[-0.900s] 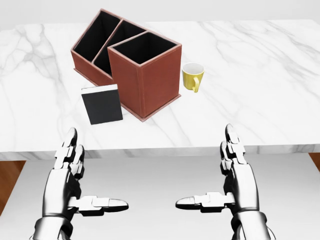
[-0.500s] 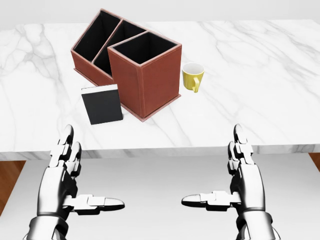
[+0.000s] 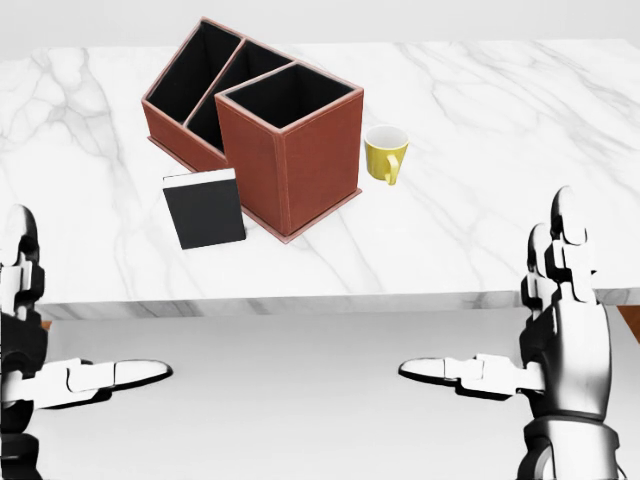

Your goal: Pick up the book and place it in the right compartment of the caddy.

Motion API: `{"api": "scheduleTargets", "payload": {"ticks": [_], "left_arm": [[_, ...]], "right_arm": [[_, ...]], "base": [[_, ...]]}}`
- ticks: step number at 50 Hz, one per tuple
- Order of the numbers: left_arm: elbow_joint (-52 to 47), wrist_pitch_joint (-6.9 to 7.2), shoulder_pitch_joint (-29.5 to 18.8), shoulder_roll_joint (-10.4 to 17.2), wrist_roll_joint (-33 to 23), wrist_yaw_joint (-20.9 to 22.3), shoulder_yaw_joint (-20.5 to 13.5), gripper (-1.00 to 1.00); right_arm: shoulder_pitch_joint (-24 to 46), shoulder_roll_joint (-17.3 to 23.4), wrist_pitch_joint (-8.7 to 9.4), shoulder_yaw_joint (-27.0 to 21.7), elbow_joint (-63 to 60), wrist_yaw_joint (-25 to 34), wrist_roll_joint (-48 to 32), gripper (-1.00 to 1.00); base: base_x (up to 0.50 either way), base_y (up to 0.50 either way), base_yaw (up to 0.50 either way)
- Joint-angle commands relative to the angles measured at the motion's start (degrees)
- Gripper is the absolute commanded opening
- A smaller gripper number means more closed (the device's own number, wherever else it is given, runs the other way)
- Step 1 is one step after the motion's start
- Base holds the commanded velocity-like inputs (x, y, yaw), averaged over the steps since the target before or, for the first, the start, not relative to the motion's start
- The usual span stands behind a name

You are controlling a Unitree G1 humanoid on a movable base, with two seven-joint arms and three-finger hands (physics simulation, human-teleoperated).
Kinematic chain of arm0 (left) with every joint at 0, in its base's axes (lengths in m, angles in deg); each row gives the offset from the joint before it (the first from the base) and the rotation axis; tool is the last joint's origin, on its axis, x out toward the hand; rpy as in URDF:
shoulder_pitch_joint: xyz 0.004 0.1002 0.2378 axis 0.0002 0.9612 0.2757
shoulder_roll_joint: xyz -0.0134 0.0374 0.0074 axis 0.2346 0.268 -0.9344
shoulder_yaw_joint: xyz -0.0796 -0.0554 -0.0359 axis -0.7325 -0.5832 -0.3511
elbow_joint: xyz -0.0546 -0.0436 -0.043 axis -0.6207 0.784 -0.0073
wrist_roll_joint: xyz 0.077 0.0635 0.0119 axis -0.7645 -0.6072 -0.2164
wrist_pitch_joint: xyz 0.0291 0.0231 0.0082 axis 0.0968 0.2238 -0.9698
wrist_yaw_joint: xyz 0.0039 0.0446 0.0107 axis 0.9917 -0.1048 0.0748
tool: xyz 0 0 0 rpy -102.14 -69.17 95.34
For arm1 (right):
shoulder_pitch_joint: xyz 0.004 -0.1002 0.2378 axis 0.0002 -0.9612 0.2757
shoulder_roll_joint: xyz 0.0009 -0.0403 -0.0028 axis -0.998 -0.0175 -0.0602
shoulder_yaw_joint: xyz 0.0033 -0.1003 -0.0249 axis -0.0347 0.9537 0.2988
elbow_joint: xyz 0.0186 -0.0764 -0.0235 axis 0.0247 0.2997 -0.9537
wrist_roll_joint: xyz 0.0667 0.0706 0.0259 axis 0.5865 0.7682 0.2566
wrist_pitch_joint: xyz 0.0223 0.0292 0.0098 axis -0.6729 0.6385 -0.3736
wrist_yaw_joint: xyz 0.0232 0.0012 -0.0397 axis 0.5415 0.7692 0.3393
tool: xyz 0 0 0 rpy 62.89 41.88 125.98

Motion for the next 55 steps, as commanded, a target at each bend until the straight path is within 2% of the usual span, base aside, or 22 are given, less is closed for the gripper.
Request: {"api": "scheduleTargets", "payload": {"ticks": [1, 2, 3, 5, 6, 8, 11, 13, 15, 17, 19, 25, 38, 55], "left_arm": [[-12.2, 0.51, 1.3, -0.3, 6.0, -1.1, -5.3, 1.0], [-13.3, 0.14, 1.4, -0.4, 6.5, -1.4, -5.7, 1.0], [-14.1, -0.08, 1.6, -0.5, 6.9, -1.6, -6.1, 1.0], [-16.2, -0.28, 1.8, -0.6, 7.4, -2.6, -7.4, 1.0], [-17.0, -0.46, 1.9, -0.6, 8.0, -2.8, -7.9, 1.0], [-18.7, 0.27, 2.0, -0.6, 8.9, -3.7, -9.1, 1.0], [-20.0, -0.11, 2.1, -0.7, 9.9, -4.4, -10.3, 1.0], [-20.7, 0.22, 2.0, -0.5, 10.7, -4.7, -11.0, 1.0], [-21.4, -0.08, 1.8, -0.5, 11.8, -5.5, -12.3, 1.0], [-21.8, -0.47, 2.0, -0.5, 12.7, -6.0, -13.1, 1.0], [-22.0, -0.9, 2.1, -0.6, 13.3, -6.7, -13.9, 1.0], [-22.2, -1.4, 2.2, -0.4, 15.0, -8.5, -15.5, 1.0], [-18.6, -2.62, 1.7, -0.1, 15.4, -9.2, -15.0, 1.0], [-15.1, -3.81, 1.6, 0.2, 15.1, -9.3, -13.3, 1.0]], "right_arm": [[-2.2, -0.6, -2.07, -0.6, -9.3, -1.6, -4.8, 1.0], [-2.4, -0.7, -1.39, -0.6, -10.3, -1.3, -4.4, 1.0], [-2.4, -0.8, -1.45, -0.6, -10.6, -1.4, -4.6, 1.0], [-2.6, -0.8, -3.04, -0.7, -10.7, -1.6, -5.3, 1.0], [-2.7, -0.8, -3.25, -0.8, -11.0, -1.8, -5.5, 1.0], [-2.7, -0.9, -3.41, -1.2, -11.7, -2.0, -5.7, 1.0], [-2.8, -1.0, -3.9, -1.5, -11.9, -2.2, -5.7, 1.0], [-2.9, -1.0, -4.24, -1.6, -12.1, -2.4, -6.2, 1.0], [-3.0, -1.1, -4.91, -1.6, -11.9, -2.7, -6.5, 1.0], [-3.1, -1.1, -4.79, -1.5, -12.3, -2.7, -6.6, 1.0], [-3.2, -1.1, -5.62, -1.5, -12.1, -2.9, -6.9, 1.0], [-3.3, -1.3, -6.11, -2.0, -12.4, -3.4, -6.9, 1.0], [-3.7, -1.4, -7.33, -2.0, -12.0, -3.9, -7.4, 1.0], [-3.8, -1.4, -7.82, -1.7, -11.2, -4.0, -7.4, 1.0]], "base": [[0.0, 0.0, 0.0], [0.0, 0.0, 0.0], [0.0, 0.0, 0.0], [0.0, 0.0, 0.0], [0.0, 0.0, 0.0], [0.0, 0.0, 0.0], [0.0, 0.0, 0.0], [0.0, 0.0, 0.0], [0.0, 0.0, 0.0], [0.0, 0.0, 0.0], [0.0, 0.0, 0.0], [0.0, 0.0, 0.0], [0.0, 0.04, 0.0], [0.08, 0.42, 0.0]]}}
